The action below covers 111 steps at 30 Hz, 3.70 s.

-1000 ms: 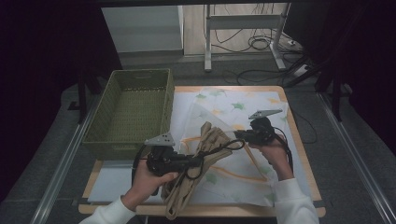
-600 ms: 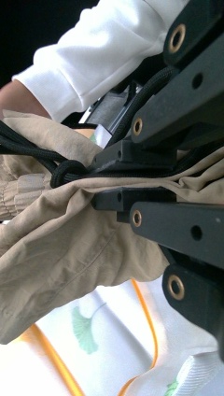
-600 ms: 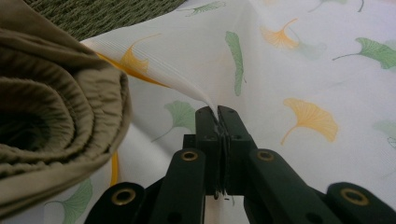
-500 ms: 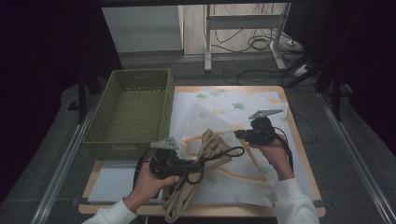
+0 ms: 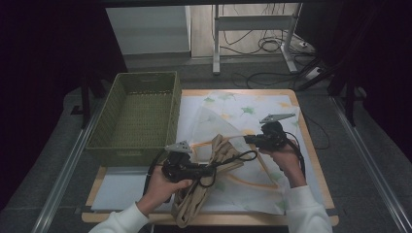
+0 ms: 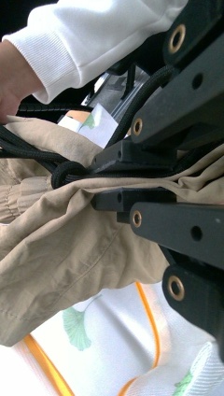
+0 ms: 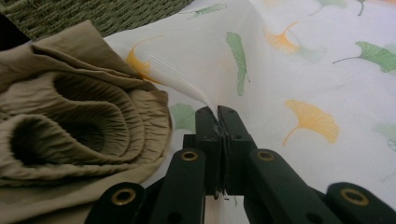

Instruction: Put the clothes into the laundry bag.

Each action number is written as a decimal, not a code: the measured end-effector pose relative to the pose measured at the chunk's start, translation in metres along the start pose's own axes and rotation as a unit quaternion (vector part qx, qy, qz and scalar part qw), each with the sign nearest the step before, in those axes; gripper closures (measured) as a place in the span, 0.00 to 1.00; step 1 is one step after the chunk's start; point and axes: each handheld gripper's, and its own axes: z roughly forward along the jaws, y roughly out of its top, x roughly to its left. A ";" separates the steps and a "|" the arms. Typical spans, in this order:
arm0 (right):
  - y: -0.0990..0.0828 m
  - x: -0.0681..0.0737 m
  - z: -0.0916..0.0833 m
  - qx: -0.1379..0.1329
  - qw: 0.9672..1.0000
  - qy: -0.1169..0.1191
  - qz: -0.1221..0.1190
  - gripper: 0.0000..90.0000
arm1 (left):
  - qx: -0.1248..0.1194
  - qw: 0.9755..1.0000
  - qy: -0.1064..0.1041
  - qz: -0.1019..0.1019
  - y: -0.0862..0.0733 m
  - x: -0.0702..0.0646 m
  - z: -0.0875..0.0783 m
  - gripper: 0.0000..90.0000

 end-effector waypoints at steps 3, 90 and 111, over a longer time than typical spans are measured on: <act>0.000 0.000 0.000 0.000 1.000 0.001 0.000 0.96 | 0.004 1.000 0.000 0.000 0.002 0.002 0.005 0.92; 0.010 0.016 -0.015 -0.029 0.999 0.032 -0.015 0.96 | 0.009 0.994 0.110 0.007 0.061 0.031 0.088 0.92; 0.012 0.019 -0.017 -0.032 0.999 0.036 -0.019 0.96 | -0.010 0.992 0.127 0.014 0.069 0.036 0.108 0.92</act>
